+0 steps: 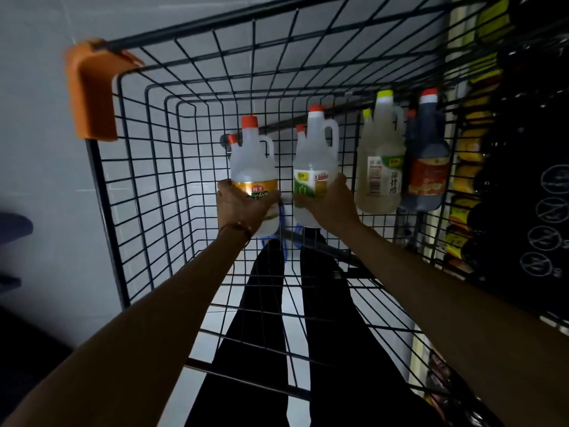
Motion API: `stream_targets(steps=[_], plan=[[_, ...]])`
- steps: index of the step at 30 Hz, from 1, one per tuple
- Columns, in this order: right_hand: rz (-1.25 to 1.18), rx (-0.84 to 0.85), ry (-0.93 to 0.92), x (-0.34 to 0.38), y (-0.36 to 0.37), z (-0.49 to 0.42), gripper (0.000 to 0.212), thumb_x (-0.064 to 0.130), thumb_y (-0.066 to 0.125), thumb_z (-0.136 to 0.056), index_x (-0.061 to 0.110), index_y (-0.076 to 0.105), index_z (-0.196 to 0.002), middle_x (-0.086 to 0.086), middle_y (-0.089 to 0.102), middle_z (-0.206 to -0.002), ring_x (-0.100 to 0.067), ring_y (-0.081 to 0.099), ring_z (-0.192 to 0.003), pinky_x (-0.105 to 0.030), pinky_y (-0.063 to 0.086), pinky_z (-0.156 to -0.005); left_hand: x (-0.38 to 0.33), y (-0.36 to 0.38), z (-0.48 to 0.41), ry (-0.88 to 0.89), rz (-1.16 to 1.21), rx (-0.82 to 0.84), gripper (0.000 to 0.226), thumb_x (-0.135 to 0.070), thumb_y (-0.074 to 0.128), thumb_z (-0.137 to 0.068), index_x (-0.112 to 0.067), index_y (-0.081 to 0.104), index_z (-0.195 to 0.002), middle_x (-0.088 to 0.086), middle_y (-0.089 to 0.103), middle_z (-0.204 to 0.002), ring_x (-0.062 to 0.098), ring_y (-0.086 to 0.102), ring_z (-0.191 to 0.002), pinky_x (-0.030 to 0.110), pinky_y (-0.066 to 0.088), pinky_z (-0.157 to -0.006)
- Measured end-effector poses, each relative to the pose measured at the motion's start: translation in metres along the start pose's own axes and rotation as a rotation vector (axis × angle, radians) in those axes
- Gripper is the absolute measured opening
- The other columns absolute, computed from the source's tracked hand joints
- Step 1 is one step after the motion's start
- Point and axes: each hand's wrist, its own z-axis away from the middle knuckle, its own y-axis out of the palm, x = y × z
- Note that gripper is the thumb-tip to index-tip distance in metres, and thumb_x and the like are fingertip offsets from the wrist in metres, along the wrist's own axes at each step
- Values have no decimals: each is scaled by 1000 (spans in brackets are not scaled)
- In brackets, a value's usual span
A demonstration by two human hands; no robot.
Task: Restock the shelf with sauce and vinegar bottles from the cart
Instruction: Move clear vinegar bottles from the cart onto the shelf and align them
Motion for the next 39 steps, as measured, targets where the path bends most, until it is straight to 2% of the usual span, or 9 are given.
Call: stream_targets(steps=[3,7,9,14,19,27,31,35,39], plan=[[-66,5,65,0,9,-9,89,23,95,-71,3,39,-137,-13,63,-129,-20,61,-97,-13,44,-58,1,-5,-3,-19,-11,50,119,-77,77,-38,-16,44,-135,6,60,-127,25,61,-114,45,59,-90],[-154,-58,58,1,13,-11,98,33,98,-66,6,40,-141,-8,62,-129,-20,64,-105,-30,57,-80,-1,-5,-2,11,-32,56,98,-60,88,-60,-14,45,-135,5,61,-125,24,62,-112,44,60,-88],[-179,-61,53,0,14,-13,99,36,99,-63,7,44,-140,-6,64,-127,-21,66,-107,-31,58,-81,-1,-4,-2,15,-68,31,94,-59,87,-64,-12,46,-134,5,62,-123,23,62,-109,43,59,-87],[-186,10,65,-5,-2,-9,87,36,99,-63,11,55,-133,-2,69,-118,-18,68,-101,-25,54,-71,-6,-11,4,73,-178,71,112,-92,69,-41,-20,55,-125,-3,67,-110,18,65,-97,39,60,-80],[-270,53,35,-10,-25,30,77,27,101,-61,16,64,-128,-2,75,-113,-18,73,-100,-36,63,-82,-14,-25,28,155,-255,98,87,-69,80,-68,-13,50,-128,0,61,-110,20,59,-97,33,53,-79],[-515,70,46,10,-68,138,64,-2,87,-74,18,62,-129,10,72,-103,5,71,-77,-14,55,-59,-31,-75,111,330,-213,149,108,-82,66,-51,-14,50,-133,6,66,-122,27,63,-106,33,51,-82],[-598,19,-17,23,-88,194,60,-12,83,-74,20,66,-121,19,77,-95,3,73,-82,-14,56,-66,-37,-102,150,443,-158,161,100,-76,74,-50,-18,53,-129,5,69,-117,27,66,-105,36,54,-84],[-675,-46,-71,29,-102,245,67,-8,87,-71,25,66,-126,19,77,-106,-3,73,-98,-23,57,-82,-44,-124,180,569,-127,199,100,-83,72,-48,-23,55,-126,0,72,-111,24,69,-99,43,59,-82],[-781,-133,-98,27,-109,292,83,2,94,-58,18,65,-134,5,77,-118,-16,74,-107,-35,58,-89,-59,-137,214,711,-96,227,91,-71,85,-51,-23,56,-124,-10,67,-106,15,66,-96,28,54,-77]])
